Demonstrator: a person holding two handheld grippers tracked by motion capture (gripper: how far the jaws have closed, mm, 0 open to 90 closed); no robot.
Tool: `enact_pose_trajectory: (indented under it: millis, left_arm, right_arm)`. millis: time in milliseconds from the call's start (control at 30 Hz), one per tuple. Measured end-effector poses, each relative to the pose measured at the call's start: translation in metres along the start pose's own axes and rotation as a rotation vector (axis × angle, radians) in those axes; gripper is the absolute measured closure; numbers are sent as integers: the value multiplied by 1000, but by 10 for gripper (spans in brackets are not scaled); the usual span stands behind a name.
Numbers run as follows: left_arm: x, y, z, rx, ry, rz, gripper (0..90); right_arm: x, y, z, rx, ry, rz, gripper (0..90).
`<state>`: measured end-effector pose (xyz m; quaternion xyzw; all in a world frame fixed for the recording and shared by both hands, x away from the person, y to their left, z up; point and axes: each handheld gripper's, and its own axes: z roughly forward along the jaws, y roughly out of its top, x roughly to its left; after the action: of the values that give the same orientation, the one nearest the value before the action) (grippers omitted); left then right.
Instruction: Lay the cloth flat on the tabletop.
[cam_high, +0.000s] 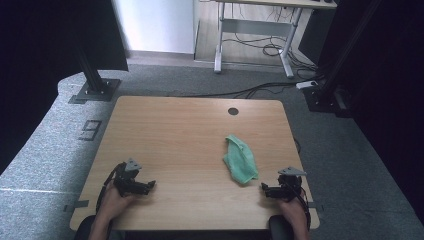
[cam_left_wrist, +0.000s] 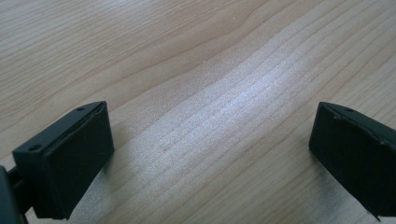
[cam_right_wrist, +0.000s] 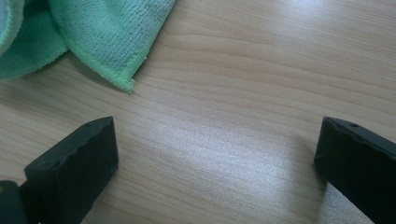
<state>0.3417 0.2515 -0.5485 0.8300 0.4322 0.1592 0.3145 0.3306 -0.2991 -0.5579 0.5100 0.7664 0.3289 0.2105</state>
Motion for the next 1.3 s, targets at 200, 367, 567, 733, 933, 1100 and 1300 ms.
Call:
enact_pose_trajectory:
  millis: [200, 367, 567, 733, 933, 1100, 1300]
  left_arm:
    - [0, 0, 0, 0, 0, -1, 0]
    - [0, 0, 0, 0, 0, -1, 0]
    - [0, 0, 0, 0, 0, -1, 0]
    - [0, 0, 0, 0, 0, -1, 0]
    - [0, 0, 0, 0, 2, -2, 0]
    - [-1, 0, 0, -1, 4, -5, 0]
    - [-1, 0, 0, 0, 4, -4, 0]
  right_arm:
    - [0, 0, 0, 0, 6, -4, 0]
    - [0, 0, 0, -1, 12, -10, 0]
    - [1, 0, -1, -1, 17, -13, 1]
    - [1, -1, -1, -3, 17, -12, 6]
    - [0, -1, -1, -4, 19, -13, 11]
    - [-1, 1, -2, 11, 30, -23, 27]
    - [2, 6, -7, 21, 61, -29, 89]
